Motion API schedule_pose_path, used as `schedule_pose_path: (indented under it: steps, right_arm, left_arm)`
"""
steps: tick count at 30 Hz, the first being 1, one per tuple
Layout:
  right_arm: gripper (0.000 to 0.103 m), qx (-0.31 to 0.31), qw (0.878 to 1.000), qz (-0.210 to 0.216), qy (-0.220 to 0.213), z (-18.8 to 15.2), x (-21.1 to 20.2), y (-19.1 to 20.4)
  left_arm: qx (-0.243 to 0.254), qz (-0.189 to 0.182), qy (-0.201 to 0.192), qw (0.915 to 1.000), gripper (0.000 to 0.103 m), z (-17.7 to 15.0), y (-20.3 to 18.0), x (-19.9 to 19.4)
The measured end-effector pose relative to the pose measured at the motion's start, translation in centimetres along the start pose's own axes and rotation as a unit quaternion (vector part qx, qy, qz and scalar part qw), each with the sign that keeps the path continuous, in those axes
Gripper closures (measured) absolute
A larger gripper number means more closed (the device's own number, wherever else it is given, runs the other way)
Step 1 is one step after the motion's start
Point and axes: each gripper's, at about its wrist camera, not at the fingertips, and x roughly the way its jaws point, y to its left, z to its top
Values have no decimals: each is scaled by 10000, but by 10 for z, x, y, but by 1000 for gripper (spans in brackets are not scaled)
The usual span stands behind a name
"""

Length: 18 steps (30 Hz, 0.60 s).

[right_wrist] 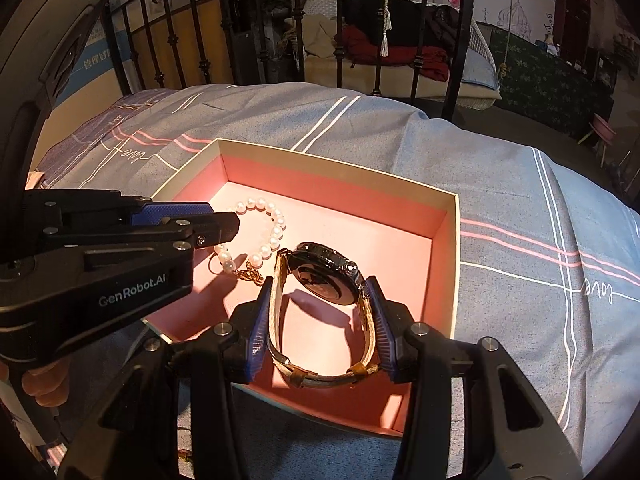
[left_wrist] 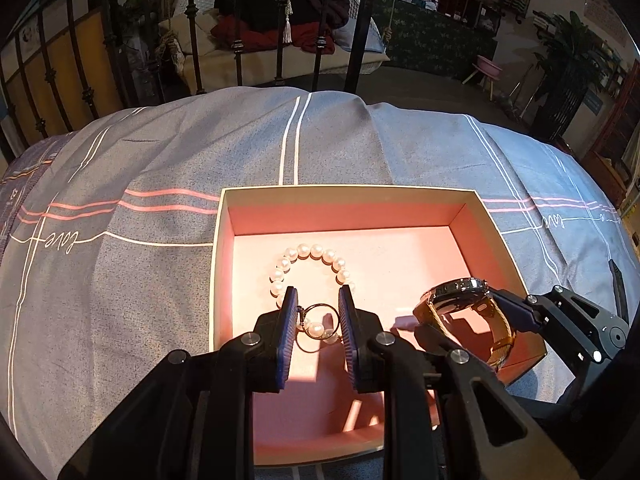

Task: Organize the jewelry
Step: 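Lower the ring and watch into the box and open both grippers, then grasp the silver bangle with the left gripper while the right grasps the gold flower brooch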

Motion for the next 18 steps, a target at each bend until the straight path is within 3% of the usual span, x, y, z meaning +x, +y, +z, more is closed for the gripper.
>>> schedule_pose_path:
  steps: [2, 5, 10, 14, 18]
  right_arm:
    - [53, -27, 10000, -16, -44, 0, -3, 2]
    - [38, -164, 9996, -85, -215, -1, -14, 8]
    - [33, -223, 9985, -255, -442, -9, -45, 12]
    - [28, -41, 9977, -283, -610, -34, -79, 9]
    - [28, 90, 9982, -236, -540, -78, -103, 9]
  left_arm:
    - [51, 77, -39, 10000, 78, 0, -1, -3]
    - [-75, 2, -187, 9998, 57, 1, 3, -16]
    - [-92, -32, -672, 9977, 31, -7, 3, -57]
    - [-34, -156, -881, 9960, 24, -39, -1, -88]
    - [85, -280, -766, 9966, 24, -82, -8, -98]
